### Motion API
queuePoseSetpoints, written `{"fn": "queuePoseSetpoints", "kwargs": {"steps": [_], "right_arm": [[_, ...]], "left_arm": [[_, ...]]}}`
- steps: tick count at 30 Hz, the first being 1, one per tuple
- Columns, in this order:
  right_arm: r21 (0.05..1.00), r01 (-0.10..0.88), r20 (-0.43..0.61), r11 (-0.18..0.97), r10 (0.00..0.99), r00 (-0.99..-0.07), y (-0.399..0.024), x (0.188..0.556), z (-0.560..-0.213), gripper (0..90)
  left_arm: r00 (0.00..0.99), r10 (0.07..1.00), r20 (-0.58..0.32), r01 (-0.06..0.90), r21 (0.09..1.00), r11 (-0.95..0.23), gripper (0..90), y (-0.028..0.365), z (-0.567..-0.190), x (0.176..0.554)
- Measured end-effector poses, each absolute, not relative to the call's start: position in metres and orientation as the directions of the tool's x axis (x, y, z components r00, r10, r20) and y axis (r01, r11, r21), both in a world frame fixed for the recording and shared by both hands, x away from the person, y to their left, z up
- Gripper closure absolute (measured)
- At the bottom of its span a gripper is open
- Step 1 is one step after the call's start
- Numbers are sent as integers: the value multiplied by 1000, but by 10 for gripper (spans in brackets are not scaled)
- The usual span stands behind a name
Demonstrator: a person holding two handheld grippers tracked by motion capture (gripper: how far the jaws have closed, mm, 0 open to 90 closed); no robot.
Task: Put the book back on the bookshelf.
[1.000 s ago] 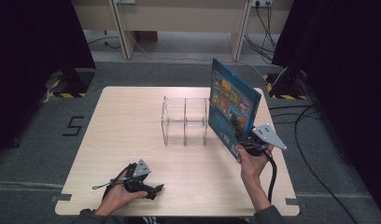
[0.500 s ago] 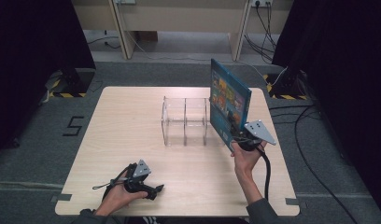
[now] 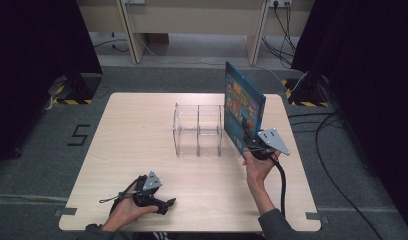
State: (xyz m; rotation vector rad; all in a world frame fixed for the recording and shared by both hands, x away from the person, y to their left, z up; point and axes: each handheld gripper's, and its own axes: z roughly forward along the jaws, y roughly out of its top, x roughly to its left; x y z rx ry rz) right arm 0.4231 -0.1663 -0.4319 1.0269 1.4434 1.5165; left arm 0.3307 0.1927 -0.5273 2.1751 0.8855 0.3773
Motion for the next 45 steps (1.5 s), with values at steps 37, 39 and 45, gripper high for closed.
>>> {"fn": "queuePoseSetpoints", "kwargs": {"steps": [37, 39, 45], "right_arm": [[997, 75, 58, -34, 936, -348, -181, 393, -453, 653], [996, 84, 67, -39, 932, -357, -183, 391, -453, 647], [995, 95, 26, 10, 929, -370, -187, 380, -453, 550]], "left_arm": [[724, 689, -8, 472, 734, -488, 0, 192, -527, 329], [724, 689, -8, 472, 734, -488, 0, 192, -527, 329], [725, 688, -8, 472, 734, -489, 0, 192, -527, 329]]}}
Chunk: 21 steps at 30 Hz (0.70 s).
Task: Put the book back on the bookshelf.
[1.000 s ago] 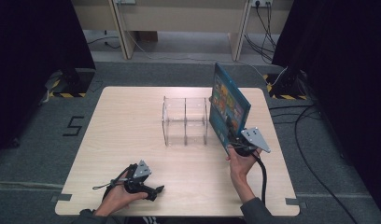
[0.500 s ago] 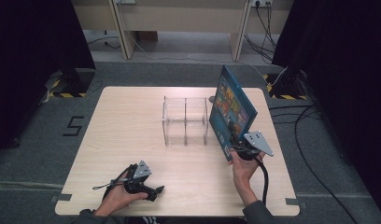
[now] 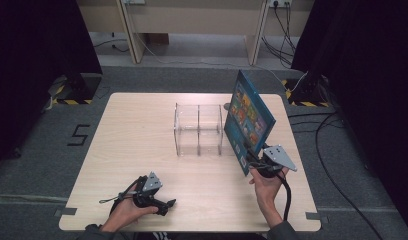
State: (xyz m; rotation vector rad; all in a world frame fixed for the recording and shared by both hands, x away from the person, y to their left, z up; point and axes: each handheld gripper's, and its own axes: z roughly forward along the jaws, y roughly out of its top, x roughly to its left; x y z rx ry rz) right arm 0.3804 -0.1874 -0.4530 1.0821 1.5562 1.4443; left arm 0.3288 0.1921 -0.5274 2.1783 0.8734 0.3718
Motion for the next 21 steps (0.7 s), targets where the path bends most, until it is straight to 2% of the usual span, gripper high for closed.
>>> {"fn": "queuePoseSetpoints", "kwargs": {"steps": [6, 21], "right_arm": [[990, 143, 52, 4, 921, -385, -195, 374, -455, 497], [969, 248, 115, -1, 889, -443, -206, 354, -469, 470]], "left_arm": [[726, 688, -9, 472, 734, -488, 0, 192, -527, 328], [728, 686, -10, 471, 733, -490, 0, 192, -527, 328]]}}
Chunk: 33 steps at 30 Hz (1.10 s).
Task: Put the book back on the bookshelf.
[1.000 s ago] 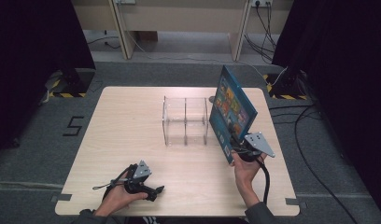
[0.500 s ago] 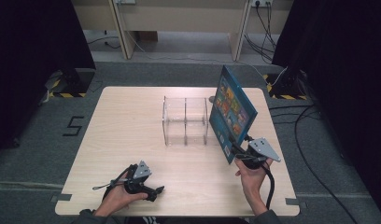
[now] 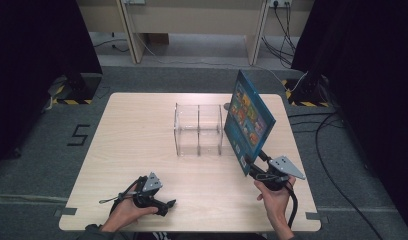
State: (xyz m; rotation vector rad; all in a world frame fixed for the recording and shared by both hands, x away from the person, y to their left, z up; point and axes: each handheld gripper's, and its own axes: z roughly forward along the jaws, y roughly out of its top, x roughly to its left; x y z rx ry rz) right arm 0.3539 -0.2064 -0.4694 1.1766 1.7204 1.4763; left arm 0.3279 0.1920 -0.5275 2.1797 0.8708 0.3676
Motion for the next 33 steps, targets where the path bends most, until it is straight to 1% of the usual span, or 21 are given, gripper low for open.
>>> {"fn": "queuePoseSetpoints", "kwargs": {"steps": [2, 4, 7, 10, 13, 16, 17, 19, 20, 22, 23, 26, 33], "right_arm": [[964, 266, 121, 6, 880, -459, -207, 351, -471, 475], [958, 285, 101, 41, 880, -464, -208, 348, -472, 485], [953, 292, 75, 82, 870, -488, -208, 345, -472, 520], [944, 318, 84, 90, 865, -495, -209, 347, -474, 558], [941, 323, 77, 105, 860, -504, -209, 348, -475, 609], [937, 336, 94, 98, 855, -511, -210, 348, -475, 681], [935, 340, 95, 98, 856, -508, -210, 348, -475, 684], [938, 328, 74, 115, 857, -510, -210, 348, -475, 722], [937, 332, 86, 104, 855, -511, -211, 349, -475, 738], [939, 339, 133, 59, 847, -515, -212, 350, -475, 755], [940, 338, 139, 53, 844, -518, -212, 351, -475, 763], [941, 332, 126, 64, 845, -520, -212, 352, -475, 782], [943, 327, 132, 55, 843, -522, -211, 353, -475, 765]], "left_arm": [[728, 686, -10, 472, 733, -490, 0, 192, -527, 328], [728, 686, -9, 471, 733, -490, 0, 192, -527, 328], [728, 686, -10, 472, 733, -490, 0, 192, -527, 328], [728, 686, -9, 471, 733, -490, 0, 192, -527, 328], [728, 686, -10, 472, 733, -490, 0, 192, -527, 328], [728, 686, -9, 471, 733, -490, 0, 192, -527, 328], [727, 686, -9, 471, 733, -490, 0, 192, -527, 328], [727, 686, -9, 472, 733, -490, 0, 192, -527, 328], [728, 686, -9, 471, 733, -490, 0, 192, -527, 328], [728, 686, -9, 471, 733, -490, 0, 192, -527, 328], [728, 686, -9, 471, 733, -490, 0, 192, -527, 328], [728, 686, -9, 471, 733, -490, 0, 192, -527, 328], [728, 686, -9, 471, 733, -490, 0, 192, -527, 328]]}}
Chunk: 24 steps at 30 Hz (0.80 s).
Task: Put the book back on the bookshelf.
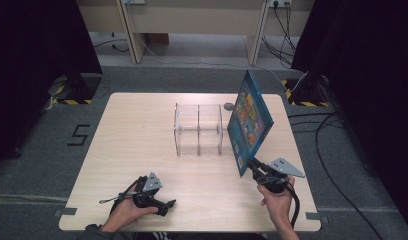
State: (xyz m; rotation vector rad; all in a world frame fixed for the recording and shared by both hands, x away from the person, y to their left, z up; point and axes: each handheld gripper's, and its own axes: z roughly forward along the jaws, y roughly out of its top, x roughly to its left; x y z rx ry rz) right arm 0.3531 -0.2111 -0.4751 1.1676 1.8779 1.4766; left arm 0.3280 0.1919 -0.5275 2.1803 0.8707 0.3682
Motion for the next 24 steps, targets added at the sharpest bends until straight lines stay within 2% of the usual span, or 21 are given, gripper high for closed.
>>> {"fn": "queuePoseSetpoints", "kwargs": {"steps": [3, 9, 16, 24], "right_arm": [[945, 324, 140, 45, 840, -525, -212, 353, -474, 739], [941, 334, 131, 52, 855, -502, -214, 352, -474, 592], [945, 326, 138, 34, 861, -489, -217, 350, -472, 473], [954, 296, 108, 49, 864, -491, -221, 341, -469, 394]], "left_arm": [[728, 686, -9, 471, 733, -490, 0, 192, -527, 328], [728, 686, -9, 471, 733, -490, 0, 192, -527, 328], [728, 686, -8, 471, 733, -491, 0, 192, -527, 328], [728, 685, -8, 471, 732, -492, 0, 192, -527, 328]]}}
